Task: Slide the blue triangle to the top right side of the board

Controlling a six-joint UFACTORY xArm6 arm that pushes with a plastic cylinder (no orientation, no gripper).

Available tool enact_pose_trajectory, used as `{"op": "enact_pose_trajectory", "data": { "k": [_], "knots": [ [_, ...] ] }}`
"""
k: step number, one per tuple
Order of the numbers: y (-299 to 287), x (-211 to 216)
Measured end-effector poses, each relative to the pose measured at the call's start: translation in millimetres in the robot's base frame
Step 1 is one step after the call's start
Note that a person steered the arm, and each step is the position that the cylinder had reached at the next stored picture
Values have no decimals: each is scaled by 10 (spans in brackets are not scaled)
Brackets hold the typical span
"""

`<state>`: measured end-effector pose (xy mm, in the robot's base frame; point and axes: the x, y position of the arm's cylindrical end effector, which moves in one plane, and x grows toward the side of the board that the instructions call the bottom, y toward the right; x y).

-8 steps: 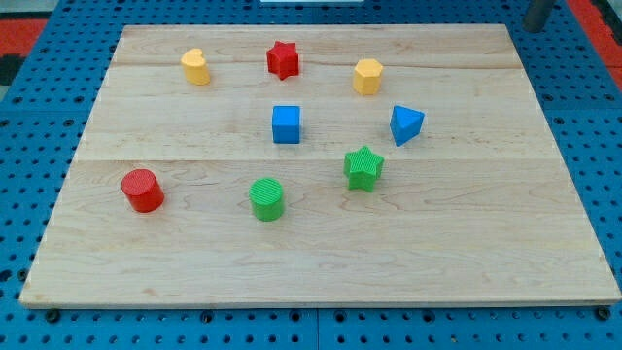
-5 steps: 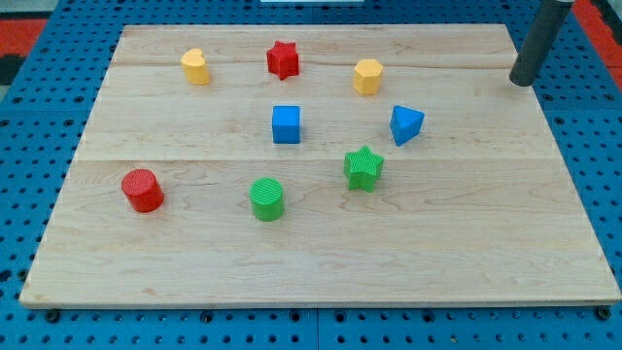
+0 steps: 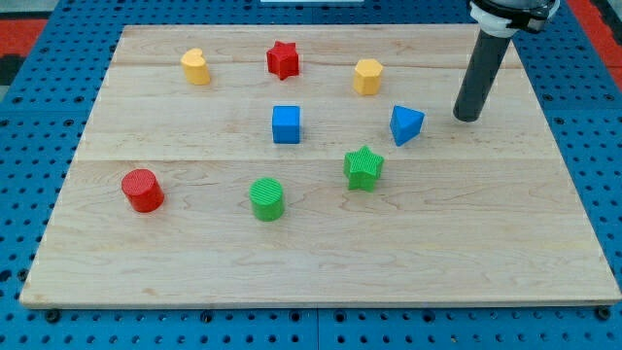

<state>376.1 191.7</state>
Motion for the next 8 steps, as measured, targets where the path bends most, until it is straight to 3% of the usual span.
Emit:
{"op": "enact_pose_trajectory", "data": {
  "k": [2,3,5,6,7,8],
  "knots": [
    [-782,201],
    [-1015,21],
    [-740,538],
    [-663,1014],
    [-1153,1039],
    [-1391,617]
  ]
}}
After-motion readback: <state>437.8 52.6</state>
